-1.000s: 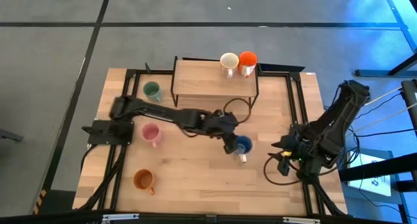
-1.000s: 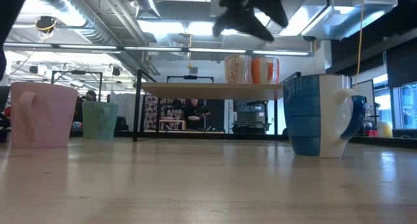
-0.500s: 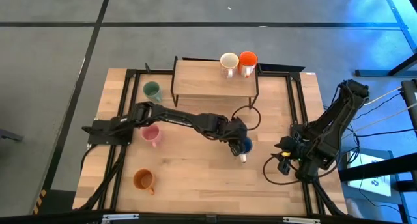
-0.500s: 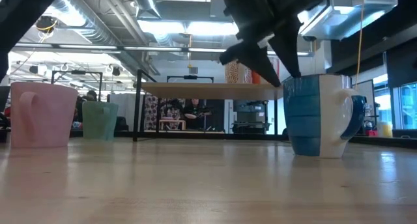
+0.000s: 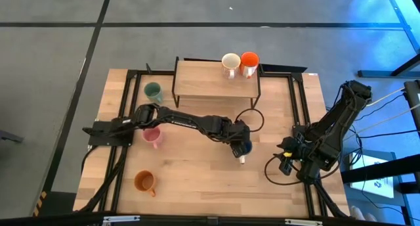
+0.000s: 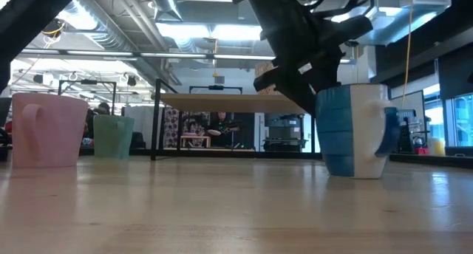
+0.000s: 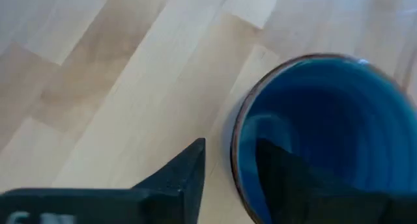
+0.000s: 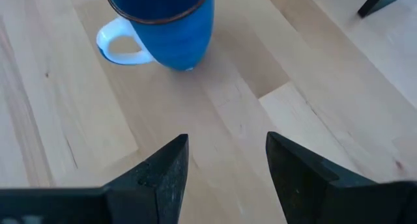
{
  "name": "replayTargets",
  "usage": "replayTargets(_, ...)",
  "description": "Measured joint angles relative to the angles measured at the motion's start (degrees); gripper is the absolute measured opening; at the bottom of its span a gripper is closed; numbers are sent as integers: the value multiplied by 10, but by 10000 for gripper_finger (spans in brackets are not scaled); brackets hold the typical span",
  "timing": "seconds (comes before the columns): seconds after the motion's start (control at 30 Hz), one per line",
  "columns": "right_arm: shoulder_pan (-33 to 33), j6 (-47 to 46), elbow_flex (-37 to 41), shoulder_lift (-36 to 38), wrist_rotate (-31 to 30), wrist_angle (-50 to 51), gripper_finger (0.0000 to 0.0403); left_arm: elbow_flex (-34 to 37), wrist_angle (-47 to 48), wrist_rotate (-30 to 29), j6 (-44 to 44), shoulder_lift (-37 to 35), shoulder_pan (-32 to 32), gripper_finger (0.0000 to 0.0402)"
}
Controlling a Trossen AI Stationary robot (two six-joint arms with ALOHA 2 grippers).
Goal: Place coffee mugs
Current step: Put the blue mug on the shelf
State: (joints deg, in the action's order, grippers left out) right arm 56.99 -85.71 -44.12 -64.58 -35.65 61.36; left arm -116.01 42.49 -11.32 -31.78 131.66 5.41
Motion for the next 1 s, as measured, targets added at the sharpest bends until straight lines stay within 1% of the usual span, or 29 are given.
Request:
replayTargets(0.23,0,0,0,0,-3,0,193,0,-2,1,36,0,-4,32)
replayTargets(0.3,0,0,0,0,-3,-1,193,0,-5,2,46,0,-4,16)
replayTargets(0.43,0,0,0,0,-2,-2,193,0,-5,3,55,-2,-4,15)
replayTargets(0.5,0,-1,0,0,-1,-2,193,0,8,4,59,-11,-4,15)
replayTargets(0.6,0,-10,0,0,-10,-2,193,-20,40,-6,69,-34,-4,14)
replayTargets(0.77,0,-11,0,0,-13,-2,193,-94,140,-18,88,-79,-9,14)
replayTargets(0.83,0,-11,0,0,-13,-2,193,-133,193,-36,106,-89,-14,14)
replayTargets(0.93,-11,-11,0,0,-13,-1,193,-189,245,-68,131,-102,-29,14)
replayTargets(0.97,-16,-11,0,0,-12,1,193,-192,250,-78,140,-111,-36,14)
replayTargets(1.0,-22,-11,0,0,-12,3,193,-179,249,-89,152,-128,-43,14)
